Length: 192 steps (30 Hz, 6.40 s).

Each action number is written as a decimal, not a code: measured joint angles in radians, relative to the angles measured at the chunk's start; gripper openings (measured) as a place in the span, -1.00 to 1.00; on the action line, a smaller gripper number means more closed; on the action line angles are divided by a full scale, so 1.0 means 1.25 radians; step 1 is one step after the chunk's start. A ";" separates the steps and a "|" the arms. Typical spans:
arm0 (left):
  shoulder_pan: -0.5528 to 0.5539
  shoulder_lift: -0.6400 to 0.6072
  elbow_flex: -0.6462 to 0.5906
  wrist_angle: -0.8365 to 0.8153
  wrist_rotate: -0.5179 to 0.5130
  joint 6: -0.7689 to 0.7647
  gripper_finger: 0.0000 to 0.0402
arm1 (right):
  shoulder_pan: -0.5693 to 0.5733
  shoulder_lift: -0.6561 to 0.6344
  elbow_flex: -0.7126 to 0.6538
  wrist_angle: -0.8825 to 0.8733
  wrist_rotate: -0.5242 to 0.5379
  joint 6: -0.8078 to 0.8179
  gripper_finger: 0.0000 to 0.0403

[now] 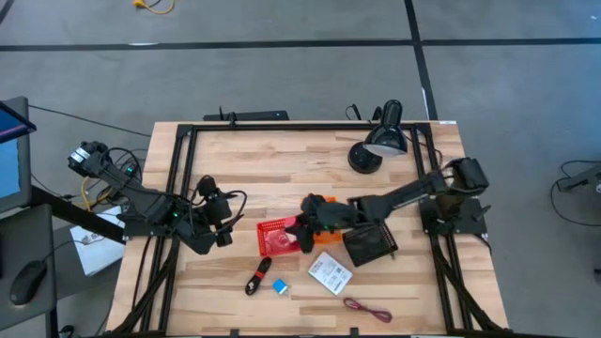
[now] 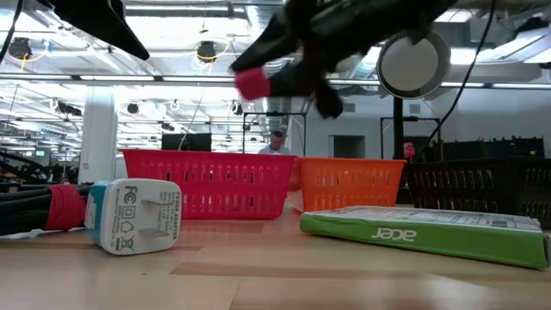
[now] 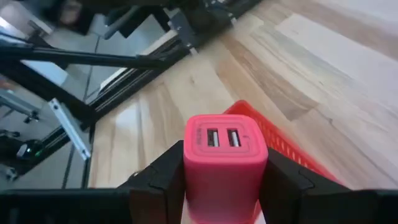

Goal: Pick and place items into bin
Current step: Put the pink charger adapter into the red bin, then put the blue charger adapter into the red bin

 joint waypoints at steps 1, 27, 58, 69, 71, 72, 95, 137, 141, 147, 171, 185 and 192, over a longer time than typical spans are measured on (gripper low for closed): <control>0.000 0.000 0.000 0.000 0.000 0.000 0.31 | -0.010 0.013 0.003 0.008 -0.021 0.001 -0.30; 0.000 0.000 0.000 0.003 0.003 -0.011 0.31 | -0.017 0.261 0.480 -0.596 -0.038 0.189 -0.28; 0.000 0.000 0.000 -0.003 0.003 -0.018 0.31 | -0.017 0.338 0.480 -0.582 -0.091 0.306 -0.16; 0.000 0.000 0.000 -0.003 0.003 -0.018 0.31 | -0.041 0.338 0.480 -0.511 -0.182 0.244 -0.12; 0.000 0.000 0.000 -0.003 0.003 -0.018 0.31 | -0.050 0.338 0.480 -0.514 -0.206 0.231 -0.13; 0.000 0.000 0.000 -0.003 0.003 -0.018 0.31 | -0.055 0.338 0.480 -0.516 -0.221 0.225 -0.14; 0.000 0.000 0.000 0.015 0.106 0.016 0.31 | -0.033 0.235 0.480 -0.356 -0.350 0.127 -0.22; 0.000 0.351 0.000 0.600 0.683 0.590 0.31 | 0.268 -0.011 0.480 -0.740 -0.032 0.171 -0.34; 0.000 0.425 0.000 0.641 0.687 0.591 0.31 | 0.268 -0.011 0.480 -0.739 -0.032 0.170 -0.34; 0.002 0.510 0.000 0.718 0.686 0.641 0.31 | 0.268 -0.011 0.480 -0.737 -0.032 0.171 -0.34; 0.072 0.550 0.001 0.781 0.773 0.645 0.31 | 0.268 -0.011 0.480 -0.740 -0.033 0.176 -0.34; 0.073 0.590 0.001 0.822 0.785 0.627 0.31 | 0.268 -0.011 0.480 -0.740 -0.032 0.170 -0.33; 0.074 0.590 0.001 0.812 0.796 0.598 0.31 | 0.268 -0.011 0.480 -0.740 -0.031 0.168 -0.34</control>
